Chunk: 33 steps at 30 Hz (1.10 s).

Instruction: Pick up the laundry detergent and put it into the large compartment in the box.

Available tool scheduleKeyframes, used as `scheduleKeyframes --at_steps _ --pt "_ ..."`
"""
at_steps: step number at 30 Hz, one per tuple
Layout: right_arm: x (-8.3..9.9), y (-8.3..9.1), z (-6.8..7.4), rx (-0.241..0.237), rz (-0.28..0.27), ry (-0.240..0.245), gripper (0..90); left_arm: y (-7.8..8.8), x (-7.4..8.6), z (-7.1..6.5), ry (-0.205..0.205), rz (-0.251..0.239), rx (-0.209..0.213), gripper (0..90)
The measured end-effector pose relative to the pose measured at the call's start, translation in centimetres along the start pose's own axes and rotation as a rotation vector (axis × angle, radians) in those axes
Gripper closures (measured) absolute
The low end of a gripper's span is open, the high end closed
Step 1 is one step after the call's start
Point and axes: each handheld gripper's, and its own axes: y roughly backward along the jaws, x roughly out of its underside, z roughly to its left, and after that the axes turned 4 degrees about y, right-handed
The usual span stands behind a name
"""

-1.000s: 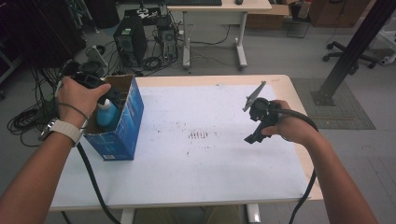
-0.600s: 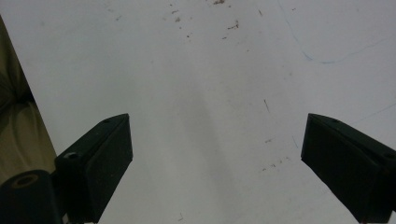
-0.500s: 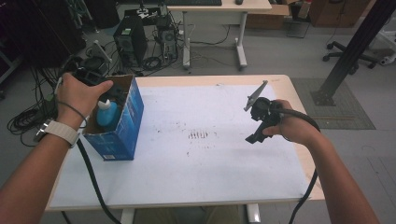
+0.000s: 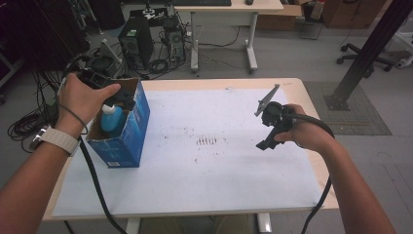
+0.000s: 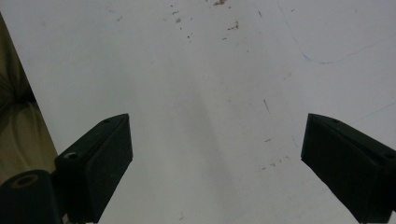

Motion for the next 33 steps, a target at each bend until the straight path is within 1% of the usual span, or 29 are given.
scheduleKeyframes --at_steps 3,10,16,22,27,33 --pt "0.0 0.0 0.0 0.000 -0.001 0.001 9.1 0.2 0.0 -0.5 -0.036 -0.004 0.007 10.6" --pt "-0.1 0.0 0.1 0.001 0.003 0.000 9.1 0.4 0.1 -1.8 -0.102 0.004 0.022 10.4" --pt "-0.1 0.1 0.1 0.001 0.002 0.001 9.1 0.5 0.3 -2.5 -0.139 -0.003 0.033 10.3" --pt "-0.1 0.1 0.1 0.001 0.001 -0.001 9.1 0.7 0.6 -3.4 -0.192 -0.001 0.046 10.3" --pt "-0.1 0.1 0.2 0.001 0.001 -0.001 9.1 0.7 1.0 -4.4 -0.239 0.001 0.051 10.3" --pt "-0.3 0.1 0.3 0.000 -0.002 0.001 9.0 0.7 1.3 -5.5 -0.279 0.005 0.070 10.3"
